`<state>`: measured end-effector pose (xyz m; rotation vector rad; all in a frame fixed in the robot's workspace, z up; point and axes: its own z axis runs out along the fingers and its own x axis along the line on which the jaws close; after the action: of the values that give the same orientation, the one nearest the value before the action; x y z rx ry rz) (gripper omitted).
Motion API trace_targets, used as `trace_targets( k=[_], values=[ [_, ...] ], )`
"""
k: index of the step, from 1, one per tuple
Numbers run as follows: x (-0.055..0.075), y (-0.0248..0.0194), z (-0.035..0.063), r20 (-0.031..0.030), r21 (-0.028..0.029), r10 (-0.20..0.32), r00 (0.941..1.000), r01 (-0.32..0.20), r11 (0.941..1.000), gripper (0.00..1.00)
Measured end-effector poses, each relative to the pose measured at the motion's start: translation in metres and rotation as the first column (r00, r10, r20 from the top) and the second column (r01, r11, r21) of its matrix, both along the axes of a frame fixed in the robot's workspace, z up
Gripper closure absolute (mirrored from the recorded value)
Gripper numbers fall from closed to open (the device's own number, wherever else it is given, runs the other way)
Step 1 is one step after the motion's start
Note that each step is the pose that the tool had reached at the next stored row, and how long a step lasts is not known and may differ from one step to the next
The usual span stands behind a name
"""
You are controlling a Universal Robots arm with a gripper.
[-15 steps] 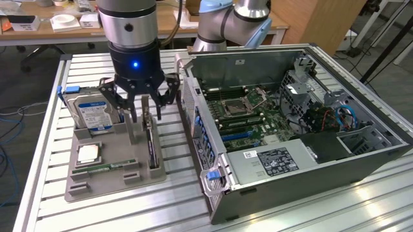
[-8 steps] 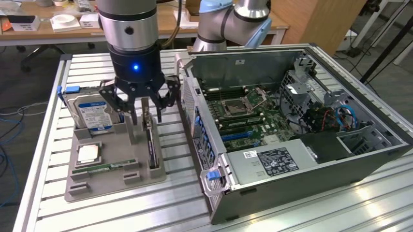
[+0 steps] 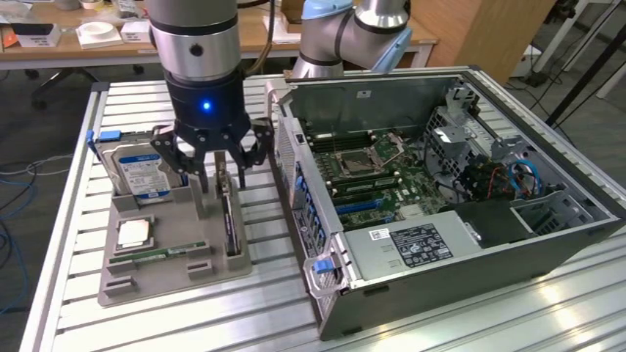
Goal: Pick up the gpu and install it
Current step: 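Pick up the gpu and move the gpu toward the slot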
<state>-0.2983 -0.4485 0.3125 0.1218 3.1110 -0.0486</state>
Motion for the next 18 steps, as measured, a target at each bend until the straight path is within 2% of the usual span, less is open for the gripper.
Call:
trace_targets(
  k=[10,18],
  values=[
    [0.0000,-0.0030,-0.0031,-0.0001,-0.0118,0.000,1.0000,0.000,0.9999,0.45],
    [0.0000,-0.0045,-0.0063,0.0000,-0.0180,0.000,1.0000,0.000,0.9998,0.45]
  ],
)
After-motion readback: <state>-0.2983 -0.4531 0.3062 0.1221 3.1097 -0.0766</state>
